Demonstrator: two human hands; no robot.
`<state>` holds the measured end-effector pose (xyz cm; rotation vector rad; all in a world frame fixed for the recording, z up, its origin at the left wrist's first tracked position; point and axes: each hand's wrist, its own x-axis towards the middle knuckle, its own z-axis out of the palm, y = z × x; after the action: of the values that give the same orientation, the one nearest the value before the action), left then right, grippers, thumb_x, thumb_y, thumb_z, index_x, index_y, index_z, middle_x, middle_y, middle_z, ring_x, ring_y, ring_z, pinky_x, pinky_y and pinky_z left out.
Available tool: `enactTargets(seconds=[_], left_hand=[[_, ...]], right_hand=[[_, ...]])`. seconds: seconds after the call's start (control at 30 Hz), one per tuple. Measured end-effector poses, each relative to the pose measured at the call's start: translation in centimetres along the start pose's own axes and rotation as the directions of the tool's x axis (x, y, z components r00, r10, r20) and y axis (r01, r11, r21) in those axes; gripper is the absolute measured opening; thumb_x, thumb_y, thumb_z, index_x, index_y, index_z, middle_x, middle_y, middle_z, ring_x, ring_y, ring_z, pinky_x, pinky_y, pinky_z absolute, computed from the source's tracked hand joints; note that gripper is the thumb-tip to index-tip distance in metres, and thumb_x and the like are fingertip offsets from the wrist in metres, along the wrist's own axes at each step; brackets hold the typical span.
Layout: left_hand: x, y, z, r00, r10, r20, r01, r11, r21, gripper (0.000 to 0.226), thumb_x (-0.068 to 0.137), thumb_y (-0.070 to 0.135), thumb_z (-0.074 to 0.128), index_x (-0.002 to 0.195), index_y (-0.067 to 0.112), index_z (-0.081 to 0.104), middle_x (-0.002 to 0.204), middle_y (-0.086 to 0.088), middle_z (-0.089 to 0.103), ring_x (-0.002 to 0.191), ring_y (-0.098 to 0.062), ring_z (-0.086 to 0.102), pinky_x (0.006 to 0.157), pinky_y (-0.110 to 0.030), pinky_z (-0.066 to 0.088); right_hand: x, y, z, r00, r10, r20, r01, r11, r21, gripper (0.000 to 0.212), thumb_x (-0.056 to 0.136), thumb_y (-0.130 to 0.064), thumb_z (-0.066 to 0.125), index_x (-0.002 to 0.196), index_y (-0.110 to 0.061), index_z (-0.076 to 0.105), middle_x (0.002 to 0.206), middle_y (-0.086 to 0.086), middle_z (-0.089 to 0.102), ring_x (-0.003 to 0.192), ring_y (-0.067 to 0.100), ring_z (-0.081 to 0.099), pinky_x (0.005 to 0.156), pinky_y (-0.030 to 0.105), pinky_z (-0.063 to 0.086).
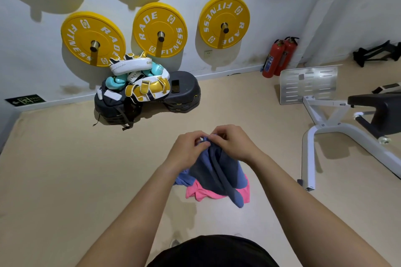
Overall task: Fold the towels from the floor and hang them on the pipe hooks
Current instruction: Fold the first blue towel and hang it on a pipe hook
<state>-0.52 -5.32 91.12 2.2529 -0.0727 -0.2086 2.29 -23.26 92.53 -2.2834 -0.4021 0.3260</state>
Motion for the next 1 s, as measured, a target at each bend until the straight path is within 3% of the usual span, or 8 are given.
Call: enactTargets(seconds=[0.07, 0.17, 0.47, 0.6, 0.7, 0.8, 0.9, 1.0], left_hand=[[0.1, -0.2, -0.4, 0.999, -0.014, -0.042, 0.015, 1.000, 0.017, 0.009, 0.090, 0.026, 0.065, 0.095, 0.024, 0.073, 0.065, 0.013, 0.061, 0.067, -0.003, 0.055, 0.065, -0.023, 0.040], [0.2, -0.2, -1.3, 0.998, -0.029, -0.060, 0.034, 0.996, 0.077, 0.011, 0.091, 0.032, 0.063, 0.094, 0.025, 0.071, 0.073, 0.008, 0.065, 0.077, -0.014, 0.061, 0.068, -0.029, 0.047], [0.5, -1.2, -4.5, 0.982, -0.087, -0.169, 0.105, 0.989, 0.103, 0.014, 0.093, 0.031, 0.063, 0.102, 0.023, 0.071, 0.086, 0.006, 0.067, 0.088, -0.015, 0.061, 0.077, -0.030, 0.048], [0.3, -2.4, -6.5, 0.970, -0.127, -0.206, 0.149, 0.984, 0.095, 0.016, 0.095, 0.029, 0.061, 0.106, 0.021, 0.070, 0.087, 0.005, 0.066, 0.091, -0.018, 0.061, 0.078, -0.033, 0.051], [0.2, -3.2, -7.5, 0.958, -0.161, -0.238, 0.188, 0.978, 0.095, 0.020, 0.097, 0.028, 0.060, 0.112, 0.020, 0.069, 0.100, 0.000, 0.069, 0.096, -0.019, 0.061, 0.083, -0.036, 0.053], [0.0, -3.5, -7.2, 0.948, -0.186, -0.259, 0.214, 0.973, 0.085, 0.023, 0.098, 0.025, 0.058, 0.117, 0.020, 0.070, 0.107, 0.000, 0.069, 0.100, -0.016, 0.060, 0.084, -0.031, 0.049], [-0.4, -2.9, -5.5, 0.931, -0.180, -0.316, 0.207, 0.977, 0.053, 0.024, 0.095, 0.024, 0.063, 0.115, 0.015, 0.072, 0.105, -0.002, 0.072, 0.099, -0.017, 0.062, 0.084, -0.026, 0.045], [-1.0, -1.9, -3.5, 0.903, -0.214, -0.372, 0.237, 0.971, 0.018, 0.024, 0.090, 0.026, 0.070, 0.109, 0.013, 0.073, 0.086, 0.002, 0.071, 0.086, -0.016, 0.062, 0.076, -0.024, 0.045]], right_hand=[[-0.3, 0.7, -0.3, 0.999, 0.045, -0.001, -0.045, 0.998, -0.048, 0.011, 0.091, -0.024, 0.062, 0.088, -0.024, 0.073, 0.076, -0.010, 0.068, 0.069, 0.008, 0.059, 0.067, 0.026, 0.046], [-1.0, 1.5, -0.2, 0.992, 0.123, -0.008, -0.124, 0.988, -0.090, 0.025, 0.080, -0.012, 0.055, 0.094, -0.024, 0.073, 0.088, -0.004, 0.073, 0.078, 0.017, 0.065, 0.073, 0.030, 0.053], [-1.9, 4.0, 0.0, 0.954, 0.289, -0.075, -0.298, 0.942, -0.157, 0.027, 0.076, -0.006, 0.055, 0.091, -0.020, 0.071, 0.087, 0.005, 0.070, 0.082, 0.027, 0.062, 0.068, 0.035, 0.051], [-2.3, 5.1, -0.4, 0.955, 0.288, -0.068, -0.295, 0.942, -0.161, 0.031, 0.080, -0.006, 0.053, 0.097, -0.020, 0.075, 0.087, 0.005, 0.071, 0.082, 0.026, 0.063, 0.067, 0.033, 0.049], [-2.8, 5.6, -0.8, 0.949, 0.305, -0.075, -0.313, 0.938, -0.147, 0.014, 0.087, -0.013, 0.061, 0.081, -0.022, 0.070, 0.072, -0.001, 0.066, 0.075, 0.025, 0.061, 0.061, 0.031, 0.044], [-3.1, 4.9, -1.2, 0.951, 0.303, -0.058, -0.307, 0.949, -0.077, 0.013, 0.088, -0.019, 0.067, 0.075, -0.016, 0.066, 0.064, -0.002, 0.063, 0.066, 0.025, 0.066, 0.062, 0.038, 0.053], [-3.4, 3.1, -0.9, 0.973, 0.224, -0.047, -0.223, 0.974, 0.042, 0.005, 0.084, -0.017, 0.068, 0.088, -0.018, 0.065, 0.063, 0.003, 0.066, 0.056, 0.020, 0.066, 0.062, 0.039, 0.057], [-3.4, 1.1, 0.0, 0.992, 0.124, -0.038, -0.120, 0.990, 0.079, 0.022, 0.085, -0.015, 0.064, 0.103, -0.026, 0.059, 0.061, 0.005, 0.063, 0.054, 0.016, 0.062, 0.063, 0.036, 0.055]])
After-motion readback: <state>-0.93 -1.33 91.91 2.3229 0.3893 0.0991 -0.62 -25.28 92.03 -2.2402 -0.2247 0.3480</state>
